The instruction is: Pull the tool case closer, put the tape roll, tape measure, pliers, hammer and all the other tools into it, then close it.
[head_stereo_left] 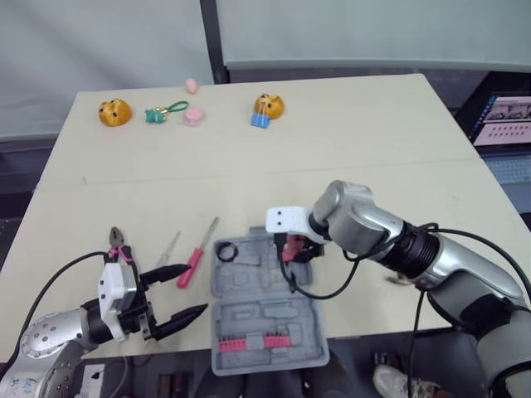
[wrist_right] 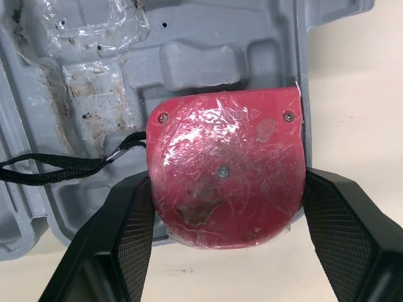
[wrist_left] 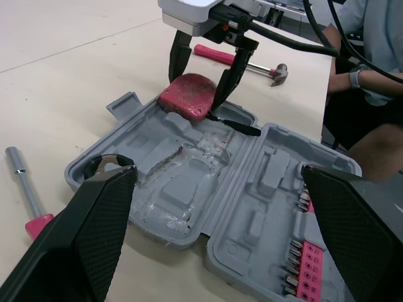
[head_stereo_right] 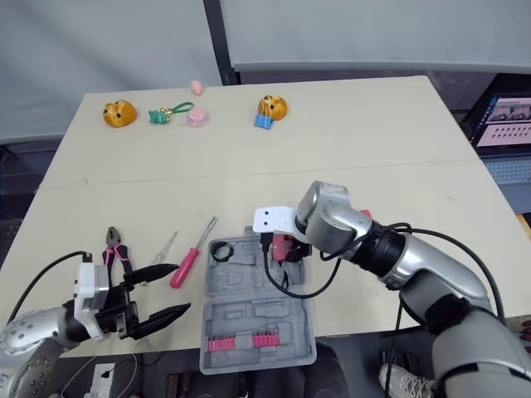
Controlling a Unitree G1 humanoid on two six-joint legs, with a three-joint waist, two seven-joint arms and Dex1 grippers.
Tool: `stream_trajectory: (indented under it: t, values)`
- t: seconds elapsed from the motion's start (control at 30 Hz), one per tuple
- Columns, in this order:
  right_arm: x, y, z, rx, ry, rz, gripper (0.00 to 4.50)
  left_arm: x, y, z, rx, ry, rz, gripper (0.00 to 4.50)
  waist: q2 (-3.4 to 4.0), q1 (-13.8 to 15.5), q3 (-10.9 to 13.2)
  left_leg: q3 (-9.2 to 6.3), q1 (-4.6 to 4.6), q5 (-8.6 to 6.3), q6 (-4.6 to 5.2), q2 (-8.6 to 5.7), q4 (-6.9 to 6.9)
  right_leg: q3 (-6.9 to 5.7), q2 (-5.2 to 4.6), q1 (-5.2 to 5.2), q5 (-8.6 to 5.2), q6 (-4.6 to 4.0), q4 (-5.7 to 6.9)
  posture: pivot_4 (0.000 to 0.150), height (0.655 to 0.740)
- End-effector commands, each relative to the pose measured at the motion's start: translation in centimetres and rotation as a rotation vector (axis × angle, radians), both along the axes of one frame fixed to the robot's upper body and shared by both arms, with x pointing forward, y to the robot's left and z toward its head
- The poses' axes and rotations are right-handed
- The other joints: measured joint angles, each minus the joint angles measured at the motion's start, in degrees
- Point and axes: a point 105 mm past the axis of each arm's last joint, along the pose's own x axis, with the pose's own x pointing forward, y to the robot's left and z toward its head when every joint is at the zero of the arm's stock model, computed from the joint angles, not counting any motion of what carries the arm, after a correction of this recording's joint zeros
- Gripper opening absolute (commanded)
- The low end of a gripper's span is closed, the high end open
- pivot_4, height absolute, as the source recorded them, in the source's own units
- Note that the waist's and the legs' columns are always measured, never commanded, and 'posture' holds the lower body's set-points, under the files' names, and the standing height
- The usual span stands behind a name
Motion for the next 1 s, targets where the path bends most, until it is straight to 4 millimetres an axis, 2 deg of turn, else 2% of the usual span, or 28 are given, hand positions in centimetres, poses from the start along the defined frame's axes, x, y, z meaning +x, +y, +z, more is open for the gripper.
stream_trajectory:
  t: [0.03,0.1,0.4,0.57,0.67,0.73,0.83,0.9,0.93,0.97,1.0]
  values:
    - [0.1,0.8,1.2,0.012,-0.031,0.04,3.5,-0.3,-0.4,0.5,-0.011,-0.026,-0.019,4.5,0.0,-0.01,0.0,0.0,0.0,0.0,0.0,0.0,0.0,0.0,0.0,0.0,0.0,0.0,0.0,0.15,0.7121]
    - [0.0,0.9,1.4,0.013,-0.031,0.049,4.45,-0.3,-0.4,0.4,-0.012,-0.024,-0.018,4.5,0.0,0.0,0.0,0.0,0.0,0.0,-0.01,0.0,0.0,0.0,0.0,0.0,0.0,0.0,0.0,0.15,0.7121]
    - [-0.6,1.1,4.4,0.062,-0.041,0.057,4.49,-0.4,-0.4,-0.1,-0.016,-0.019,-0.024,4.5,0.0,0.04,0.0,0.0,0.0,0.01,-0.01,0.01,0.02,0.0,0.0,0.0,0.0,0.0,0.01,0.15,0.7121]
    - [-2.3,0.4,6.4,0.144,-0.012,0.069,4.49,-0.3,-0.6,0.0,-0.021,-0.028,-0.034,4.5,-0.01,0.12,0.0,0.0,0.0,0.01,-0.01,0.0,0.01,0.0,-0.01,0.0,0.0,0.0,0.0,0.15,0.7121]
    - [-3.1,-0.3,6.6,0.234,0.019,0.066,4.49,-0.2,-0.6,0.2,-0.022,-0.031,-0.034,4.5,-0.06,0.22,-0.03,-0.01,-0.01,0.0,-0.01,0.0,0.0,-0.01,-0.01,0.01,0.0,0.0,-0.01,0.15,0.7121]
    - [-3.0,-1.3,6.3,0.297,0.022,0.036,4.49,0.0,-0.5,0.3,-0.021,-0.033,-0.035,4.5,-0.13,0.26,-0.08,-0.02,0.01,0.0,-0.01,0.01,0.0,-0.02,-0.01,0.05,0.0,0.0,-0.02,0.15,0.7121]
    - [-2.7,-2.9,5.7,0.392,0.024,-0.016,3.65,0.2,-0.4,0.5,-0.019,-0.035,-0.036,4.5,-0.15,0.41,-0.08,0.01,0.01,0.01,0.01,-0.02,0.03,-0.01,-0.03,0.09,0.0,0.0,-0.01,0.15,0.7121]
    - [-2.9,-3.2,5.5,0.472,0.047,-0.025,2.65,0.3,-0.4,0.6,-0.016,-0.035,-0.039,4.5,-0.15,0.4,-0.08,0.05,0.02,0.02,0.02,-0.02,0.04,0.0,-0.03,0.09,0.0,0.01,-0.01,0.15,0.7121]
    - [-3.0,-3.3,5.4,0.502,0.051,-0.026,1.93,0.4,-0.3,0.6,-0.016,-0.035,-0.04,4.5,-0.15,0.23,-0.08,0.04,0.02,0.03,0.02,0.0,0.04,-0.01,-0.01,0.09,0.0,0.0,0.0,0.15,0.7121]
    - [-2.8,-3.5,5.3,0.527,0.045,-0.037,1.62,0.4,-0.3,0.7,-0.014,-0.035,-0.042,4.5,-0.15,0.07,-0.08,0.07,0.04,0.03,0.02,0.01,0.03,0.01,0.0,0.08,0.0,0.0,0.0,0.15,0.7121]
    - [-2.6,-3.6,5.2,0.551,0.032,-0.045,1.62,0.5,-0.4,0.7,-0.014,-0.035,-0.043,4.5,-0.15,0.04,-0.08,0.09,0.08,0.03,0.02,0.02,0.03,0.02,0.01,0.09,0.0,0.0,0.03,0.15,0.7121]
